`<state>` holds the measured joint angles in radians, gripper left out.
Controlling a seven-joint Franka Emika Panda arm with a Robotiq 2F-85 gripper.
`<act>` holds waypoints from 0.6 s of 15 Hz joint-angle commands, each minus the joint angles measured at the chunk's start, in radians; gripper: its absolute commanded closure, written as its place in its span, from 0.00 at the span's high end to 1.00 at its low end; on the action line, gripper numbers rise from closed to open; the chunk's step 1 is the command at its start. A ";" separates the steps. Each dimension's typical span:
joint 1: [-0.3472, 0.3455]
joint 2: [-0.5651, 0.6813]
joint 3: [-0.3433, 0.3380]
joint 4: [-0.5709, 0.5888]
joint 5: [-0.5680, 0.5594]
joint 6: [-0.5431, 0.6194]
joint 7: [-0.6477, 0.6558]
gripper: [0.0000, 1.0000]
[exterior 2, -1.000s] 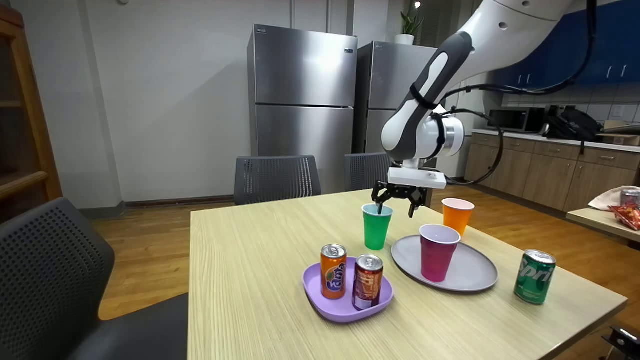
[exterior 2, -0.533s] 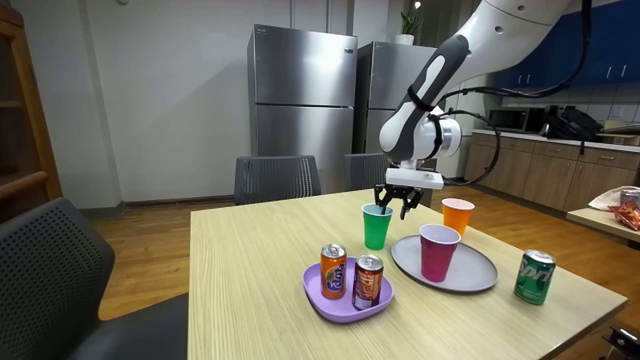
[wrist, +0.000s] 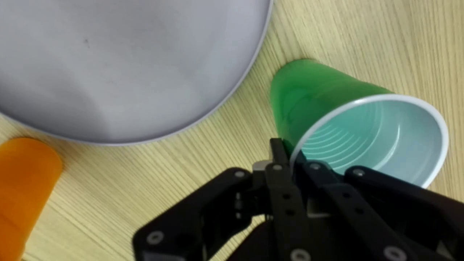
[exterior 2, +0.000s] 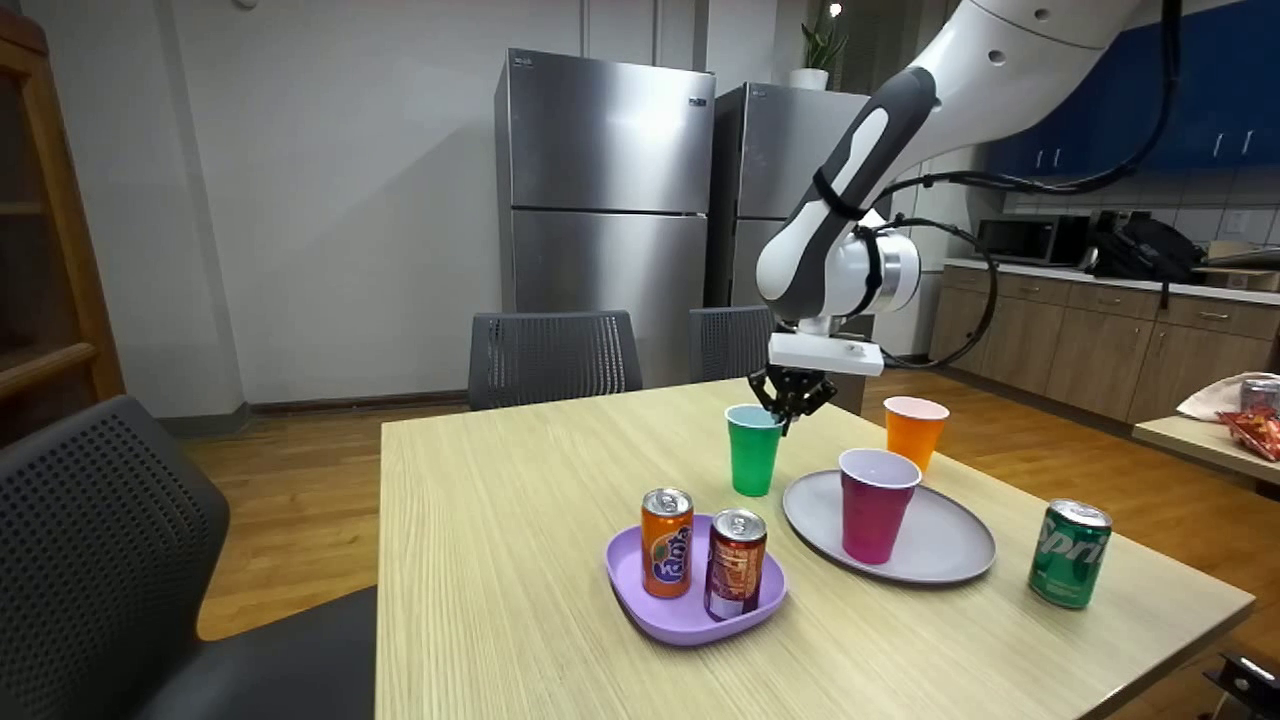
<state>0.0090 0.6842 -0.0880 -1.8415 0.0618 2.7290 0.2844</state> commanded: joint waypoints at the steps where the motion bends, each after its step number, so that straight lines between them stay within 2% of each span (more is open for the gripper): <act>1: -0.017 -0.026 0.028 0.001 0.036 -0.027 -0.029 0.01; 5: -0.039 -0.058 0.050 -0.023 0.072 -0.004 -0.047 0.01; 9: -0.055 -0.128 0.043 -0.066 0.090 0.001 -0.052 0.01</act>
<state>-0.0144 0.6433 -0.0632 -1.8436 0.1230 2.7323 0.2779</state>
